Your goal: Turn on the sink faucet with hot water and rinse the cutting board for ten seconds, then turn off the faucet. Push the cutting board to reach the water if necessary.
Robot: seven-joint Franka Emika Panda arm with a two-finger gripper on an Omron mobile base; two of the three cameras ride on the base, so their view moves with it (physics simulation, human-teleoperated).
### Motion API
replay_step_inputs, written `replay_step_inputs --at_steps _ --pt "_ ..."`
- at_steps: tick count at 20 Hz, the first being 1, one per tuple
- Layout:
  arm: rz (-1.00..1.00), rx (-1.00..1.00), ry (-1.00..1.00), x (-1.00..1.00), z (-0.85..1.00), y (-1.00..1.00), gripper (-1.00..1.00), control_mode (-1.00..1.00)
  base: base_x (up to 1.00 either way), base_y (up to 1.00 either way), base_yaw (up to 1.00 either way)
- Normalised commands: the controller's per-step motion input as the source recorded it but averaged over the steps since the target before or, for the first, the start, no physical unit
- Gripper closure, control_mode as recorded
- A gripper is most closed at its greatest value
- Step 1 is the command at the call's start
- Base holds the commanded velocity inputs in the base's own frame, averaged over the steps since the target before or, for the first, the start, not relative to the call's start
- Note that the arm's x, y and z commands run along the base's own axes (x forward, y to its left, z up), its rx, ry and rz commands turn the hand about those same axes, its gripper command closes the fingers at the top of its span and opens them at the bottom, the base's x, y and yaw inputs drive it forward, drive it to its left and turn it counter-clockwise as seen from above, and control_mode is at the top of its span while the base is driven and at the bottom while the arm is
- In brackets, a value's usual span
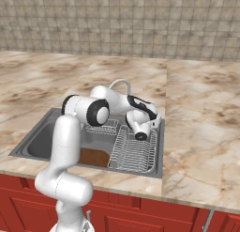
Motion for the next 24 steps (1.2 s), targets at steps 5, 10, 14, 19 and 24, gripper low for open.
replay_step_inputs --at_steps 5,10,14,19,24 --pt "0.0 0.0 0.0 0.0 0.0 -0.07 -1.0 -1.0 0.0 0.0 0.0" --pt "0.0 0.0 0.0 0.0 0.0 -0.09 -1.0 -1.0 0.0 0.0 0.0" --pt "0.0 0.0 0.0 0.0 0.0 -0.08 -1.0 -1.0 0.0 0.0 0.0" --pt "0.0 0.0 0.0 0.0 0.0 0.0 -1.0 -1.0 0.0 0.0 0.0" --pt "0.0 0.0 0.0 0.0 0.0 0.0 -1.0 -1.0 0.0 0.0 0.0"
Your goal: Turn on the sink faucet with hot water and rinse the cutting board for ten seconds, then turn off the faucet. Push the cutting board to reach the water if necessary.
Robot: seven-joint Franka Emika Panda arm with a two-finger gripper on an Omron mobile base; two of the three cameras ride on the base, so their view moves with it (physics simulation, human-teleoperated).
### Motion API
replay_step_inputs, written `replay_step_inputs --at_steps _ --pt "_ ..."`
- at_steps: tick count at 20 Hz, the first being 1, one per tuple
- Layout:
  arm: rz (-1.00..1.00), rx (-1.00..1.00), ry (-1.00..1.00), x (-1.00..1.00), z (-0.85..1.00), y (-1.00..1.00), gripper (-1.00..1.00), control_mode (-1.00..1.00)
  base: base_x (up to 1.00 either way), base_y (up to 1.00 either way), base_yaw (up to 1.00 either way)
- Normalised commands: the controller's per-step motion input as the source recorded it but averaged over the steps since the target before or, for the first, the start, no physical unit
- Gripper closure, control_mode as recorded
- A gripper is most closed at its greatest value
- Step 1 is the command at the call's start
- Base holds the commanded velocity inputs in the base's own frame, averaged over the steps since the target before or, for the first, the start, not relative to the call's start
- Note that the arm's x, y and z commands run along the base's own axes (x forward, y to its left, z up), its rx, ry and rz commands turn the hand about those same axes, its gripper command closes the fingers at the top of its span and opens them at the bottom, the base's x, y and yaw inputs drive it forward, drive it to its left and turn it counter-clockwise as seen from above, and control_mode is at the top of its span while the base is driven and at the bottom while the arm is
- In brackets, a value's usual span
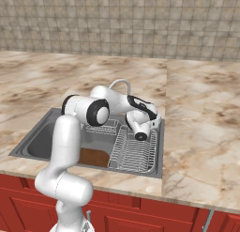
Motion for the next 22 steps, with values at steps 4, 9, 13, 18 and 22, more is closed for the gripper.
replay_step_inputs --at_steps 4,9,13,18,22 --pt "0.0 0.0 0.0 0.0 0.0 0.0 -1.0 -1.0 0.0 0.0 0.0" --pt "0.0 0.0 0.0 0.02 0.0 0.03 -1.0 -1.0 0.0 0.0 0.0" --pt "0.0 0.0 0.0 0.11 0.0 0.06 -1.0 -1.0 0.0 0.0 0.0" --pt "0.0 0.0 0.0 0.09 0.0 0.02 -1.0 -1.0 0.0 0.0 0.0" --pt "0.0 0.0 0.0 0.05 0.0 0.0 -1.0 -1.0 0.0 0.0 0.0"
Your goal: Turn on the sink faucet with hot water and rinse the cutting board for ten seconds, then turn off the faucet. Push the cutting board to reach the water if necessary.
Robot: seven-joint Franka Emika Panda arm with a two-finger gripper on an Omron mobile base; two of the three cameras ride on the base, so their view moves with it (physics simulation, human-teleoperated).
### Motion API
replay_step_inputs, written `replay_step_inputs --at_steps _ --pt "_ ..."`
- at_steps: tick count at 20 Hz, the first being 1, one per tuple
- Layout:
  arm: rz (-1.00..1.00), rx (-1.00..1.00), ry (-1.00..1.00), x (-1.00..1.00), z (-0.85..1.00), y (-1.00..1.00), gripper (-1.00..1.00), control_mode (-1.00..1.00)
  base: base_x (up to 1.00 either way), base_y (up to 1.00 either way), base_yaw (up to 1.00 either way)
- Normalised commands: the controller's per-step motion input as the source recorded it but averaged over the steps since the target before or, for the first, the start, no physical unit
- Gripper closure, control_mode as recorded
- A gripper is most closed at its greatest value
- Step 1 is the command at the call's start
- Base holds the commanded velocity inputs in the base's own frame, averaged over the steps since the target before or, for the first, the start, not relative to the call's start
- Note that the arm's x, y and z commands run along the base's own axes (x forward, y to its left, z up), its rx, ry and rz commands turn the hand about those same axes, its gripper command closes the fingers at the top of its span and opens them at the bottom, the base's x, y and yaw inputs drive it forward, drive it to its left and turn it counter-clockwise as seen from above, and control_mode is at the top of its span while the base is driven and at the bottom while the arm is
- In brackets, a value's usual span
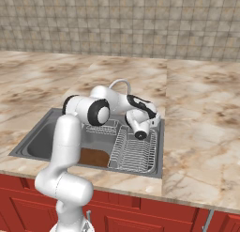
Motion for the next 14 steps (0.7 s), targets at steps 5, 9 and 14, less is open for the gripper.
replay_step_inputs --at_steps 5,9,14 --pt "0.0 0.01 0.0 0.0 0.0 -0.14 -1.0 -1.0 0.0 0.0 0.0" --pt "0.0 0.04 0.01 -0.03 0.0 -0.35 -1.0 -1.0 0.0 0.0 0.0" --pt "0.0 0.05 0.02 -0.04 0.0 -0.4 -1.0 -1.0 0.0 0.0 0.0"
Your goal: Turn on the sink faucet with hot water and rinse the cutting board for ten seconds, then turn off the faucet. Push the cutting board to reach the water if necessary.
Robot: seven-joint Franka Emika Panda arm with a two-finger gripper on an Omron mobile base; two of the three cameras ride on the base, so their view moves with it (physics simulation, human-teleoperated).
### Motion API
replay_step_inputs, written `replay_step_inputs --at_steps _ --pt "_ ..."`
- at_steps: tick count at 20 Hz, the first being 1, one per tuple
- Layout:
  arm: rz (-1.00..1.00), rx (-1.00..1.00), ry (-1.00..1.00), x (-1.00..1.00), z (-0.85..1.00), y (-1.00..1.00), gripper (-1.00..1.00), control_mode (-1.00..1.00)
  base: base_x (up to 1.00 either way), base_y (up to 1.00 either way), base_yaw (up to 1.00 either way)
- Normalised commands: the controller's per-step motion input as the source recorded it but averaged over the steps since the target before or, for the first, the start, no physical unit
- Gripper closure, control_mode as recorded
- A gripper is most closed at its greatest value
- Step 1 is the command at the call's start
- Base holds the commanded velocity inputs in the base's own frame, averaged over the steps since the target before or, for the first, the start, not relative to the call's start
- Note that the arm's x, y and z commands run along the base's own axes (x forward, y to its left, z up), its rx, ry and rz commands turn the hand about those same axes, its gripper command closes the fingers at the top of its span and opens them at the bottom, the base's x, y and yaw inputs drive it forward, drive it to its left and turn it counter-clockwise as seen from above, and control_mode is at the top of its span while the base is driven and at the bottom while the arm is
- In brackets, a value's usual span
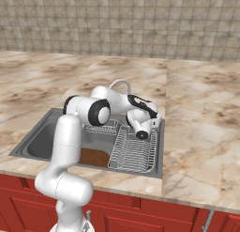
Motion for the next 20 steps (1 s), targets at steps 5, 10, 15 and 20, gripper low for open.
replay_step_inputs --at_steps 5,10,15,20 --pt "0.0 0.06 0.02 -0.1 0.0 -0.43 -1.0 -1.0 0.0 0.0 0.0" --pt "0.0 0.06 0.01 -0.14 0.0 -0.49 -1.0 -1.0 0.0 0.0 0.0" --pt "0.0 0.07 0.0 -0.19 0.0 -0.63 -1.0 -1.0 0.0 0.0 0.0" --pt "0.0 0.05 0.0 -0.22 0.0 -0.65 -1.0 -1.0 0.0 0.0 0.0"
